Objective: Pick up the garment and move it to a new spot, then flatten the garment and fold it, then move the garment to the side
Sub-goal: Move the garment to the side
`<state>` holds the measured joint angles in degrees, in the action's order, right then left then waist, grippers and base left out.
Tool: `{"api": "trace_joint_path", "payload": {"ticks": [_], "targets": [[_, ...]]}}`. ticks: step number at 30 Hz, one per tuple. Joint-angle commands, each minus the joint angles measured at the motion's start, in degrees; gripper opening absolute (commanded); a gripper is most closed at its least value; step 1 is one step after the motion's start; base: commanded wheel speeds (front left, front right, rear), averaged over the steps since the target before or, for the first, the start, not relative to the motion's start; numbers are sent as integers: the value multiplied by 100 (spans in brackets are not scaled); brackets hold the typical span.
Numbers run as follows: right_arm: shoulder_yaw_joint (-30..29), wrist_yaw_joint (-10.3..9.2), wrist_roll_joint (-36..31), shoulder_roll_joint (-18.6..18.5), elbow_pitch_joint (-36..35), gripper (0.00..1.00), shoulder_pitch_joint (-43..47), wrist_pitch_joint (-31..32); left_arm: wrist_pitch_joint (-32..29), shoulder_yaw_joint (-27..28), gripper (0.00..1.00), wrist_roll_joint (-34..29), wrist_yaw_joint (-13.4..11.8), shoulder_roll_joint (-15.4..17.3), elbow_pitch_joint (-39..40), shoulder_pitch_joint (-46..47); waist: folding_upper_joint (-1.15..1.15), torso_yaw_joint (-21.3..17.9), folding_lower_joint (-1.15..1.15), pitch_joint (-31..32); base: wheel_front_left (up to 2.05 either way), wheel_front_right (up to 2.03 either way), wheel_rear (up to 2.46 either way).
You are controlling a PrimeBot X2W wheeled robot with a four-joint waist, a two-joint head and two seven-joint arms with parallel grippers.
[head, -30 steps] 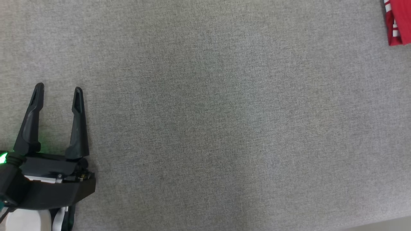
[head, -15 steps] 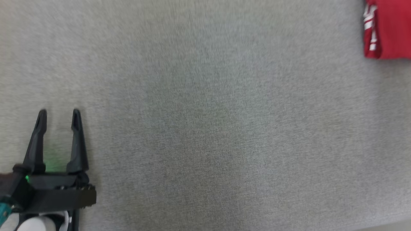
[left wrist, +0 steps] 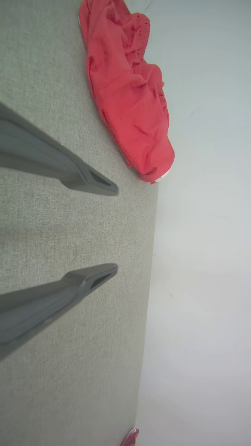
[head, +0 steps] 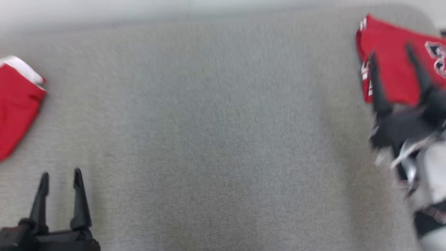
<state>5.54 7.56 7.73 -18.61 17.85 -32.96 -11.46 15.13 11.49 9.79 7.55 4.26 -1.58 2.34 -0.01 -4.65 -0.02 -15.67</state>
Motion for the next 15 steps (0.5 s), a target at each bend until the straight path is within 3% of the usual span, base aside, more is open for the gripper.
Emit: {"api": "trace_joint_path", "payload": {"ticks": [1, 15], "targets": [[-44, -17, 49, 93, -29, 100, 233, -35, 0, -10, 100, -41, -17, -30, -39, -96, 1, 266, 2, 575, 0, 0, 0], [-56, -17, 94, 1123, -837, 100, 2642, -171, 1, -199, 100, -182, -17, -78, -286, -453, 1, 560, 2, 1331, 0, 0, 0]]}}
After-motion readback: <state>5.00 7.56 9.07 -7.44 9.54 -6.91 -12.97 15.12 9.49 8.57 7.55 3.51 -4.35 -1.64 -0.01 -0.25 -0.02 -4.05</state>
